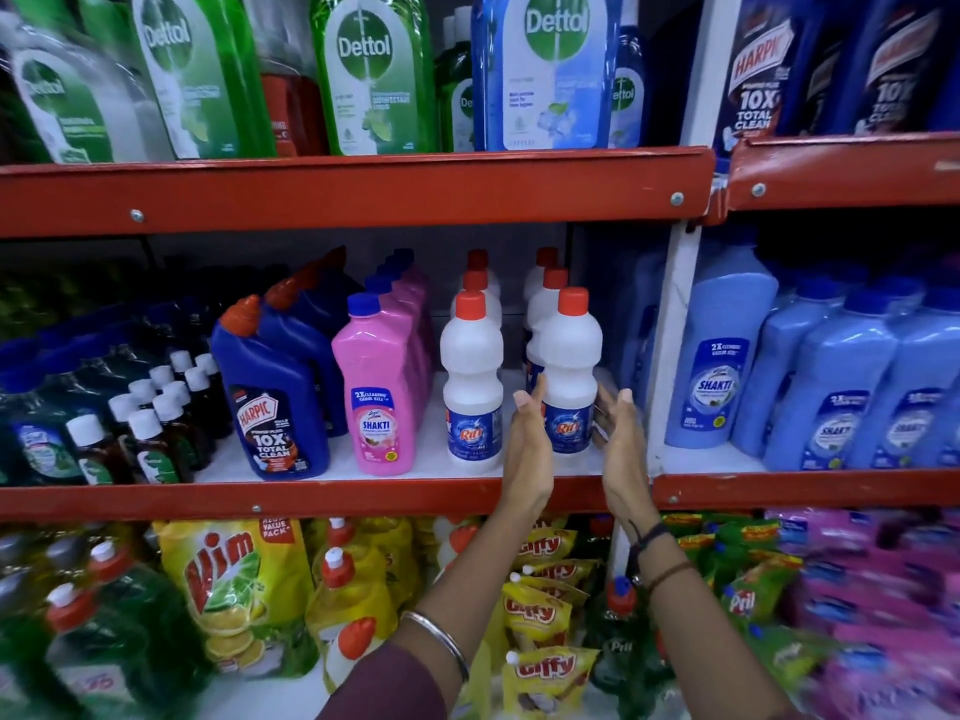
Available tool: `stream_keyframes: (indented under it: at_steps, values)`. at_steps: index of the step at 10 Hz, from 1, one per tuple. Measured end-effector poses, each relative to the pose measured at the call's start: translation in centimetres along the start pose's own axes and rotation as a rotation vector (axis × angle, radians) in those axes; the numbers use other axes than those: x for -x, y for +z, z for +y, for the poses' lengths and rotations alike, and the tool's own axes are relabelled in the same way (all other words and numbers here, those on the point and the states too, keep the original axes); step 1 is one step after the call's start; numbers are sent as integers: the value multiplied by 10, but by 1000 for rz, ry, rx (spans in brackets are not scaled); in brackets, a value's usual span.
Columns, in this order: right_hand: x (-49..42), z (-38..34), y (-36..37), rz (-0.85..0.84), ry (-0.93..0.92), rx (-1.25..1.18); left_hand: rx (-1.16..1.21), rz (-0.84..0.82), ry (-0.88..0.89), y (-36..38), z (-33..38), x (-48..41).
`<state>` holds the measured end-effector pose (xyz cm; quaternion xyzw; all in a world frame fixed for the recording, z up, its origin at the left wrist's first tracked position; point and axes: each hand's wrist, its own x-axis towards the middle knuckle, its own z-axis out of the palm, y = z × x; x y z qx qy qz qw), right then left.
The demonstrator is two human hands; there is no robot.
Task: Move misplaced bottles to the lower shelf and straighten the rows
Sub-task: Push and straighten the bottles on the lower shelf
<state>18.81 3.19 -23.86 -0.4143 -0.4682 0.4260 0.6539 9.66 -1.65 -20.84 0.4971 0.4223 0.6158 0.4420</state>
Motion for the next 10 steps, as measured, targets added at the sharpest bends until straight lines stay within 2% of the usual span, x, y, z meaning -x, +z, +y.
stream_keyframes:
  at_steps: [2, 7, 10]
  values:
    - [2, -6, -2, -15, 23, -37, -46, 42, -7, -3, -4, -2]
    - [8, -12, -2, -73, 8, 54, -106, 78, -24, -10, -1, 4]
    - [22, -20, 0, -44, -13, 145, -159, -11, -50, -16, 13, 15]
